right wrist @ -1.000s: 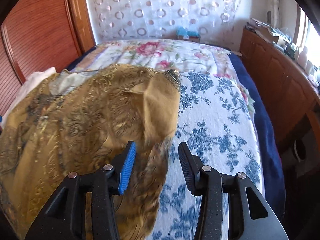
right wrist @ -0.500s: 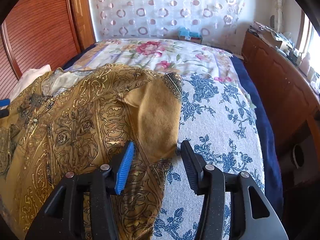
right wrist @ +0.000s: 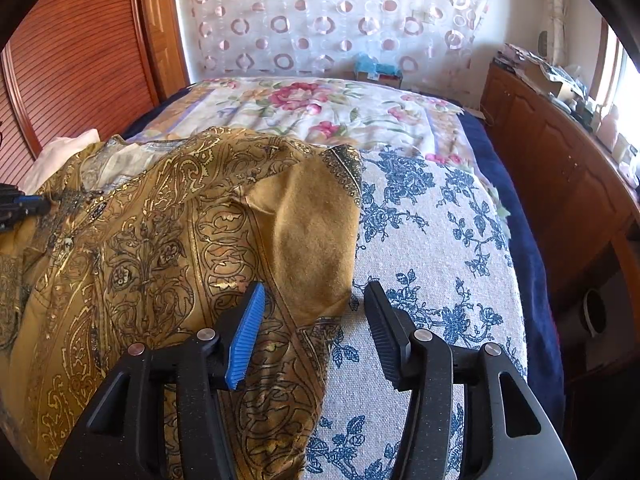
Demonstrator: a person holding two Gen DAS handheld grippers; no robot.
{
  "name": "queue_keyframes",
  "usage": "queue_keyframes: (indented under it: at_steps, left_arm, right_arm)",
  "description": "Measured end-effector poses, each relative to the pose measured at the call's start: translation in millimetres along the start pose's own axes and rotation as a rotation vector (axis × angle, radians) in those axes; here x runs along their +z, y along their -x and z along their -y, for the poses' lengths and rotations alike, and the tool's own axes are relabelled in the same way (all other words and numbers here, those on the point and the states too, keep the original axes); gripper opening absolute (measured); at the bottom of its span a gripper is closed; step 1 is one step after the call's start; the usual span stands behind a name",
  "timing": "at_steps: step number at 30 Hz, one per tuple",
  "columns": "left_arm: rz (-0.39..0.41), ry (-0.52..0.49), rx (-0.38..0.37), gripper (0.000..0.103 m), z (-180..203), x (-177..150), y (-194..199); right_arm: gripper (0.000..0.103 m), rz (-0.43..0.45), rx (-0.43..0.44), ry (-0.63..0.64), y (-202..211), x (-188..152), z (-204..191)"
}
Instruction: Fold small clothes
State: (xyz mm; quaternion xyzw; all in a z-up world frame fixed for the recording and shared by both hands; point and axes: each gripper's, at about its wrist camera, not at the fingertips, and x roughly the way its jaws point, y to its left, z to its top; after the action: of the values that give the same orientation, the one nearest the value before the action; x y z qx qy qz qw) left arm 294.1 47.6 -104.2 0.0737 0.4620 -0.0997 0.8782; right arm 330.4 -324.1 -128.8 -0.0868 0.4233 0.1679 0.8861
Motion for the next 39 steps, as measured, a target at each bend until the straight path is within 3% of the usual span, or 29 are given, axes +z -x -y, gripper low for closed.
queue_keyframes:
  at_steps: [7, 11, 13, 15, 21, 32, 35, 39]
  left_arm:
    - [0.192, 0.149, 0.109, 0.0, -65, 16, 56]
    - [0.214, 0.196, 0.158, 0.0, -100, 15, 66]
    - [0.206, 0.222, 0.155, 0.0, -114, 8, 65]
    - [0.205, 0.227, 0.155, 0.0, -118, 1, 64]
    - [0.213, 0.236, 0.125, 0.0, -115, -9, 56]
    - [0.225, 0.21, 0.07, 0.0, -102, -7, 58]
    - [0.22, 0.195, 0.048, 0.0, -90, -10, 59]
    - [0.246, 0.179, 0.02, 0.0, -72, -16, 72]
  right_arm:
    - [0.053, 0.0, -0.001, 0.0, 0, -1, -1]
    - [0.053, 0.0, 0.014, -0.011, 2, -2, -2]
    - [0.053, 0.007, 0.076, -0.04, 4, 0, 7]
    - [0.053, -0.001, 0.128, -0.083, 2, 5, 20]
    - [0.053, -0.003, 0.089, -0.09, -10, 38, 43]
    - [0.053, -0.062, 0.044, -0.002, -51, 72, 29]
    - [0.038, -0.04, 0.008, 0.046, -55, 77, 18]
    - [0.004, -0.04, 0.021, 0.095, -53, 75, 2]
